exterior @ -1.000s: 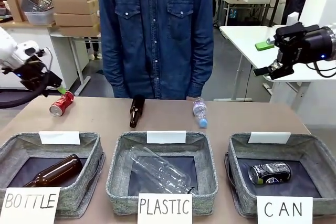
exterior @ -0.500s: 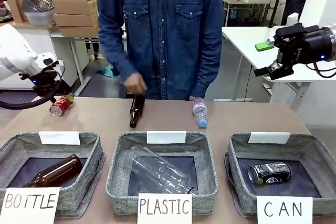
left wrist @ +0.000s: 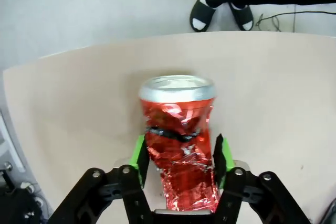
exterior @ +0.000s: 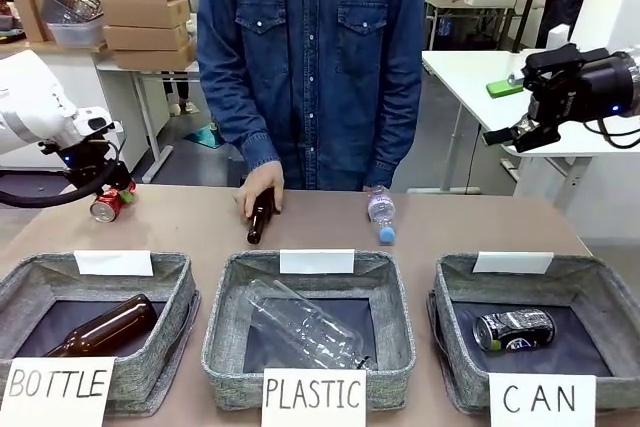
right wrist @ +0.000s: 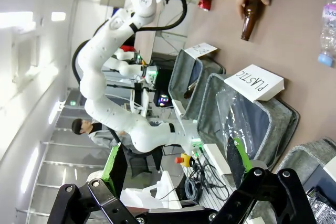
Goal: Sort the can waste into the basket.
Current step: Pick up the can waste from the table and place it in the right Fabric basket.
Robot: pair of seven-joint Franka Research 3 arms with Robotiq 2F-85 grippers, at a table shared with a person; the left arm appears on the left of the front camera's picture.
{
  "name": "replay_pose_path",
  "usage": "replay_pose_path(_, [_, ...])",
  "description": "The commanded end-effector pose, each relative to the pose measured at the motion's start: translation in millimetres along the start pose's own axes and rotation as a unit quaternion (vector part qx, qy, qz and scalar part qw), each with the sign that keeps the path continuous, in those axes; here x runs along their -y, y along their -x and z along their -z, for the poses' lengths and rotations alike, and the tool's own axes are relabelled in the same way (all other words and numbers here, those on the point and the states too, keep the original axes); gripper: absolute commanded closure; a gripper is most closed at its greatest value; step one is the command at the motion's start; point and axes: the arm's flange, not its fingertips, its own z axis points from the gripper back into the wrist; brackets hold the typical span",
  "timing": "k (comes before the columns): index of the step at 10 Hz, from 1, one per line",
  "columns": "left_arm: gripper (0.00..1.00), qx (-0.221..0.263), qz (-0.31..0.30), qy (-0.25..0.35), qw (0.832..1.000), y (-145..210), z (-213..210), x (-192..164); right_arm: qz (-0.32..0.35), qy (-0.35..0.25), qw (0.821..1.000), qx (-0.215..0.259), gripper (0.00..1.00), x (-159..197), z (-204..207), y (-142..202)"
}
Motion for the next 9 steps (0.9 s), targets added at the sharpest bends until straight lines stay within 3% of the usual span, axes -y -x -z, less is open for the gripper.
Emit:
replay_pose_path(1, [1.00,-0.010,-0.008,-0.004,1.000,-6.4,0.9,0.1,-0.010,0.002,1.000,-0.006,0.00,-0.8,-1.4,0.3])
replay_pose_path(7, [1.00,-0.009,-0.021,0.021,1.000,2.6,-13.0,-2.2,-0.010,0.002,1.000,-0.006,0.00,-0.8,-1.4,0.3])
replay_pose_path(9, [1.00,0.021,0.018,0.122,0.992,38.8,-91.9,18.1,-0.010,0.002,1.000,-0.006,0.00,-0.8,-1.4,0.3])
